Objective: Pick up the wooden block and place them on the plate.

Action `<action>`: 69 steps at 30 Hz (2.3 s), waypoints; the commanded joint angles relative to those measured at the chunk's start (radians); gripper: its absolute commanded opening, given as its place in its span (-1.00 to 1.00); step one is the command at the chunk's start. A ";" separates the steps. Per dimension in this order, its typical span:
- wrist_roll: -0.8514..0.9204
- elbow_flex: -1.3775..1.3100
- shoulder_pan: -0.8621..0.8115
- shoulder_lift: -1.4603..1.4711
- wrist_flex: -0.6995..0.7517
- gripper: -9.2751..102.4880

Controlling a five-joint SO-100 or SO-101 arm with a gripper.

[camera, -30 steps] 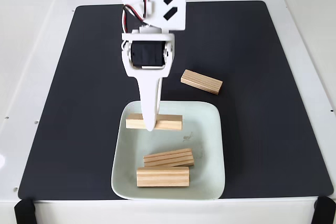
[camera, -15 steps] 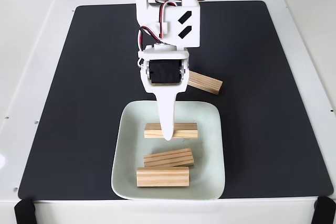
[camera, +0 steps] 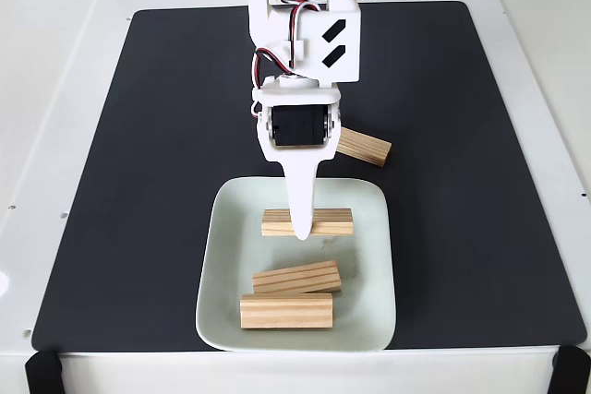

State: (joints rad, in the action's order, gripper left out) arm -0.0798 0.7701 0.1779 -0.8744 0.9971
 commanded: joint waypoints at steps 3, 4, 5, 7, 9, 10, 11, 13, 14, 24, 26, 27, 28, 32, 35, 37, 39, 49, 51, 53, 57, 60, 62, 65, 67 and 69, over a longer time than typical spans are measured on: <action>-0.008 -0.051 -0.020 -0.091 0.074 -0.22; -0.008 -0.051 -0.020 -0.095 0.094 -0.15; -0.008 -0.051 -0.020 -0.097 0.112 -0.10; -0.008 -0.052 -0.020 -0.101 0.141 -0.07; -0.008 -0.051 -0.020 -0.127 0.161 -0.07; -0.008 -0.051 -0.020 -0.146 0.172 -0.07; -0.006 -0.049 -0.020 -0.164 0.186 -0.07; 0.002 -0.031 -0.017 -0.209 0.213 -0.11; 0.005 -0.008 -0.014 -0.238 0.218 -0.16; -0.008 0.598 0.021 -0.683 0.201 -0.81; -0.009 0.707 0.043 -0.749 0.201 -0.85; -0.011 0.747 0.054 -0.778 0.201 -0.84; -0.018 0.779 0.067 -0.798 0.201 -0.84; -0.181 0.775 0.112 -0.782 0.212 -0.84; -0.268 0.703 0.143 -0.723 0.218 -0.84; -0.325 0.658 0.150 -0.669 0.218 -0.84; -0.379 0.623 0.155 -0.614 0.218 -0.84; -0.480 0.592 0.143 -0.476 0.219 -0.80; -0.482 0.581 0.141 -0.471 0.247 -0.69; -0.483 0.578 0.149 -0.471 0.284 -0.53; -0.483 0.580 0.156 -0.466 0.310 -0.43; -0.483 0.580 0.170 -0.463 0.308 -0.47; -0.483 0.586 0.176 -0.463 0.308 -0.50; -0.483 0.581 0.187 -0.443 0.302 -0.51; -0.483 0.572 0.190 -0.419 0.298 -0.50; -0.485 0.551 0.190 -0.397 0.308 -0.50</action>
State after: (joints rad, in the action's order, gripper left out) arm -0.5553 1.3806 0.3636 -1.2717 1.3023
